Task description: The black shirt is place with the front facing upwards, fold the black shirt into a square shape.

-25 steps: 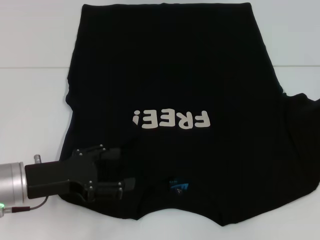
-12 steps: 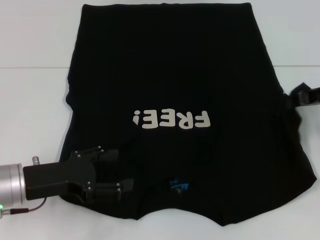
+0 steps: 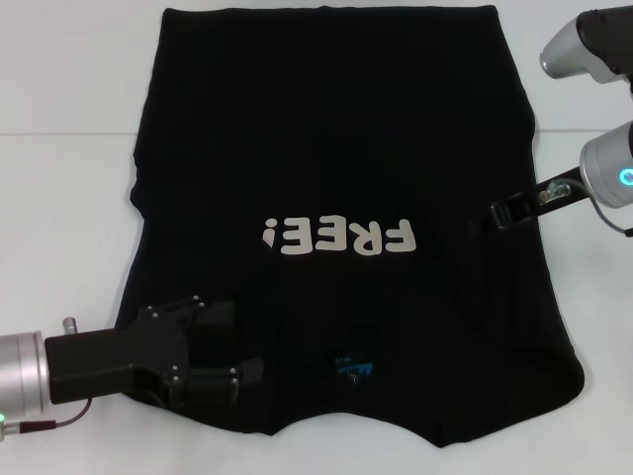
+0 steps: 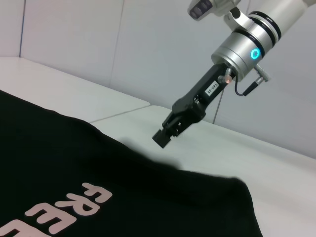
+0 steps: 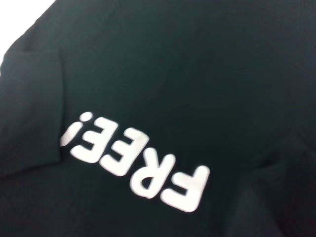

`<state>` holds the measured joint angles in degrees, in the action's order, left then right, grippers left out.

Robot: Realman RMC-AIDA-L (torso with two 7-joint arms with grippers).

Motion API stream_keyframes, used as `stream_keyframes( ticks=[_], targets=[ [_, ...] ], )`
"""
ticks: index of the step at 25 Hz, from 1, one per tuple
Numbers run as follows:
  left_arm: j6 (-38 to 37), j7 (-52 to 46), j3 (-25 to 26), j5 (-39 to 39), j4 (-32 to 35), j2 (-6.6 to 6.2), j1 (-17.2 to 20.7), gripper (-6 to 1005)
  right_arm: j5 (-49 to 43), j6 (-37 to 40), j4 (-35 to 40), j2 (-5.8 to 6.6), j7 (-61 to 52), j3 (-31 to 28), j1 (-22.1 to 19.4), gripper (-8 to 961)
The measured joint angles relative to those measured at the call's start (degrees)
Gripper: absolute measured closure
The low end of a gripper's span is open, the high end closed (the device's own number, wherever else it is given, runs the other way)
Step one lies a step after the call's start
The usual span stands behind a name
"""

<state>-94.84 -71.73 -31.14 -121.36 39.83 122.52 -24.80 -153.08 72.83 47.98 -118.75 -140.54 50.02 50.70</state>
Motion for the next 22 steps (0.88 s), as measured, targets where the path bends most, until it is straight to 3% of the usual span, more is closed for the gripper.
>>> stream_keyframes(
  ticks=[3,6,9,12,15,18,19,20,22],
  targets=[
    [0.0,-0.2,0.7,0.3,0.0,0.0,0.2,91,2.2,0.0,-1.1,0.12,0.2,-1.1,-0.1,862],
    [-0.1,-3.4,2.5,0.4,0.0,-0.1,0.2,91,9.2,0.1,-1.8,1.01,3.0,-2.6,-2.6,752],
    [-0.4,-13.2,4.5,0.4,0.2,-1.18,-0.3,91,20.4,2.4,-4.1,2.55,12.2,-5.1,-6.6,642],
    [-0.8,-27.0,4.9,0.1,-0.3,-4.56,-1.1,90,31.3,7.6,-8.5,4.43,27.5,-7.5,-11.3,548],
    [-2.5,-41.0,2.6,-1.7,-0.7,-8.75,-1.6,90,34.7,12.1,-10.6,5.25,38.6,-8.0,-14.8,453],
    [-3.2,-53.4,0.9,-5.7,1.1,-12.0,-2.1,91,34.7,14.3,-10.6,5.0,46.3,-7.7,-17.5,348],
    [-3.2,-53.4,0.9,-5.7,1.1,-12.0,-2.1,91,34.7,14.6,-10.7,4.68,48.5,-7.5,-18.2,307],
    [-2.3,-62.8,0.8,-10.7,3.5,-13.73,-2.8,91,34.6,14.6,-10.8,4.3,50.6,-7.3,-18.6,265],
    [-1.8,-66.0,0.7,-13.5,5.0,-14.18,-3.3,92,33.7,14.1,-11.2,3.06,54.8,-7.2,-19.4,182]
  ],
)
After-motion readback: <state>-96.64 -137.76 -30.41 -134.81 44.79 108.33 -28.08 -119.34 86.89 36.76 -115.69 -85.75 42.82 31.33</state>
